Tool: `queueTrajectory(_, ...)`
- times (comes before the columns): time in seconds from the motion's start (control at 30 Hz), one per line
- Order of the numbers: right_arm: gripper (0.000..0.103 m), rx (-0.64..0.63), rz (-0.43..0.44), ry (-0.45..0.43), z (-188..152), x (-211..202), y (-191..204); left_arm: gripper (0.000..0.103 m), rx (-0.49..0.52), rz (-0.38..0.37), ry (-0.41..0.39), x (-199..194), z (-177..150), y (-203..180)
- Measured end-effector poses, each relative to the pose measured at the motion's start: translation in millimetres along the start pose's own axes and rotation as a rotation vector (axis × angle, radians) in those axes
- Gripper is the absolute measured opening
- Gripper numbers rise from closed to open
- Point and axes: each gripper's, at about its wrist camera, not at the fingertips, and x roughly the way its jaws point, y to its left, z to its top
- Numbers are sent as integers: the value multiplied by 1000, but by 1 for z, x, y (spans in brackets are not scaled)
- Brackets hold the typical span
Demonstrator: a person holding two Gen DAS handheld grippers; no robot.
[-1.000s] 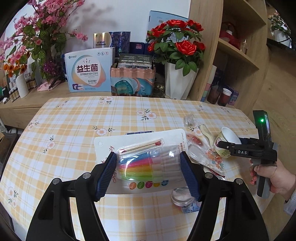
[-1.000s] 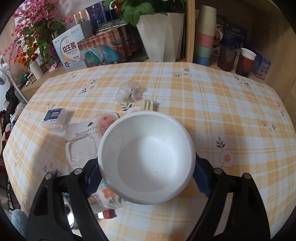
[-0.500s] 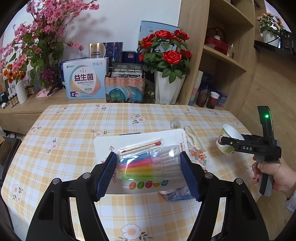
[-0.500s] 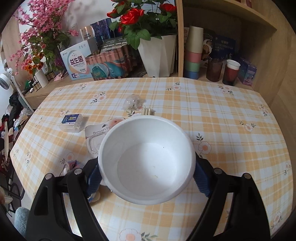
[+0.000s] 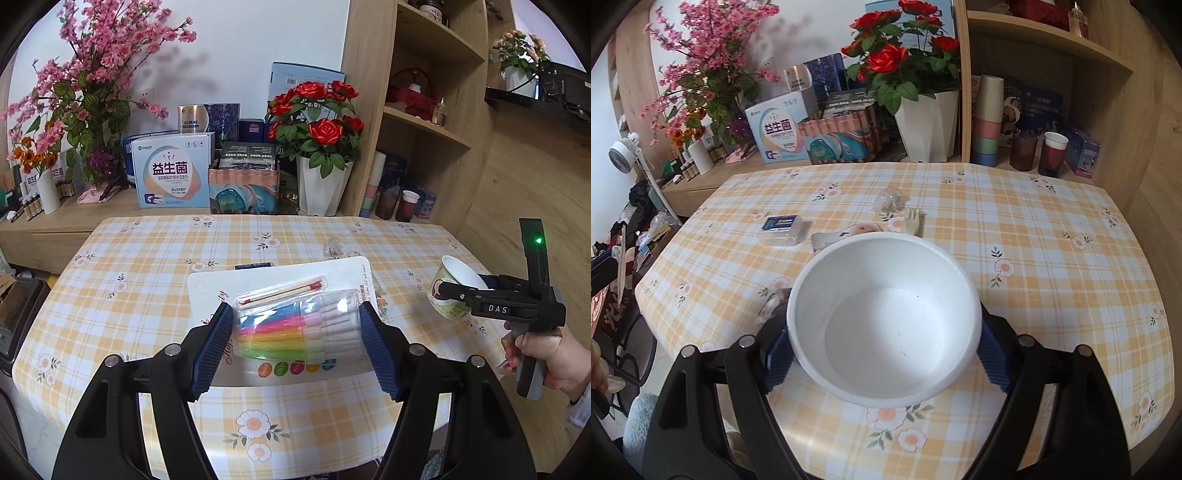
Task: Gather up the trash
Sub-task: 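Carry the white cup over the bin and open the right tool while the left holds the candle card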
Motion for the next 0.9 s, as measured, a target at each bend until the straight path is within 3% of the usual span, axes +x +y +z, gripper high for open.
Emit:
queueTrajectory(0.53,79,-56,92,-61,-58,-78,49,68,11,-34,-39,-67,-35,-20)
queueTrajectory(0.9,79,-41,137,-43,-85,-88,74,68,4,-30,-49,-99,-53,-20)
